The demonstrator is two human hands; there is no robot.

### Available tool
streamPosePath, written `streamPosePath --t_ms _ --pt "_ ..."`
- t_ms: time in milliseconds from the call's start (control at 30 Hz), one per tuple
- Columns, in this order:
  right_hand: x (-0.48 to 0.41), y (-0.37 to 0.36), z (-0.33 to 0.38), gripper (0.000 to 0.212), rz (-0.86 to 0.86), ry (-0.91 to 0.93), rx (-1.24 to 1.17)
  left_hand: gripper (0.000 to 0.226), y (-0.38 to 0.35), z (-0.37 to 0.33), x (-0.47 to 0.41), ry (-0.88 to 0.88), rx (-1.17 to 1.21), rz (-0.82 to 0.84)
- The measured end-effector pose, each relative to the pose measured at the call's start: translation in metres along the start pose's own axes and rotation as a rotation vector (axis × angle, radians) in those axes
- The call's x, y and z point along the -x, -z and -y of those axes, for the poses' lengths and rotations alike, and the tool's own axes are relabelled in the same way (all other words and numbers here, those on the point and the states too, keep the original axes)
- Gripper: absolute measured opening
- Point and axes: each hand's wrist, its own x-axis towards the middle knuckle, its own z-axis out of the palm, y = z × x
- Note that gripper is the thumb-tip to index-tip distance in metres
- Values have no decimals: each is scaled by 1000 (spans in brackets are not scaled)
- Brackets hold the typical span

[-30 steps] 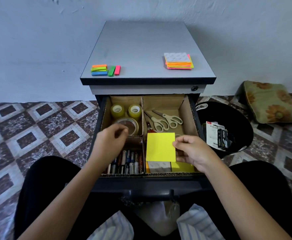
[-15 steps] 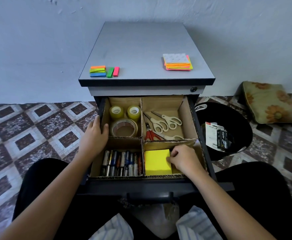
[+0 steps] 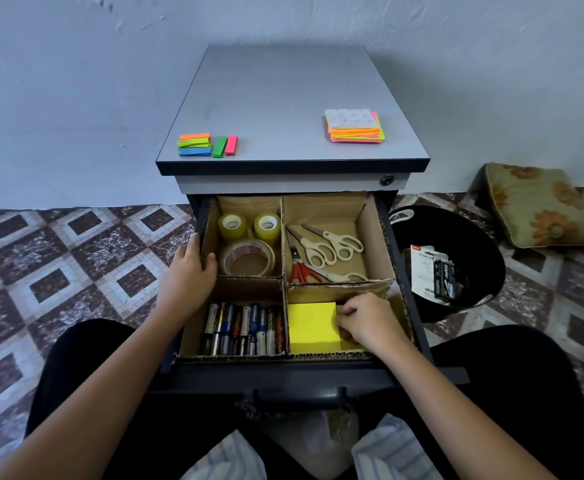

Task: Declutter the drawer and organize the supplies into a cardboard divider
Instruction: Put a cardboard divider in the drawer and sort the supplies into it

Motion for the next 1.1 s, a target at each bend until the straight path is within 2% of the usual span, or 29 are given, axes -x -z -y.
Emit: streamPosePath --t_ms 100,200,333,400,500,600,700,767,867,933,1000,1100 --pt "8 17 9 19 60 6 -9 58 3 0 -1 10 -1 9" --pt "13 54 27 18 88 67 -104 51 13 -16 -1 -109 22 -113" --pt "-11 113 55 18 -89 159 -273 43 34 -76 -8 -395 76 -268" --pt "-37 137 67 21 -197 178 -285 39 41 -112 -19 -461 154 -271" --pt "-79 165 85 20 -337 208 -238 31 48 -164 -54 -346 343 -58" --pt "-114 185 100 18 -420 177 -130 8 54 -206 -94 -80 654 171" --pt "-136 193 109 26 -445 70 -71 4 54 -230 -117 146 839 299" --pt "-146 196 111 13 -464 27 -82 2 52 -243 -122 225 858 346" --pt "-157 202 111 24 -494 -20 -108 13 48 -256 -131 266 852 396" --pt "-162 207 111 14 -500 -25 -109 29 46 -263 -135 253 819 404" --pt "-167 209 111 12 -498 -24 -108 24 46 -268 -134 249 814 411" --pt "-170 208 114 26 -441 -24 -93 19 46 -275 -130 267 817 424"
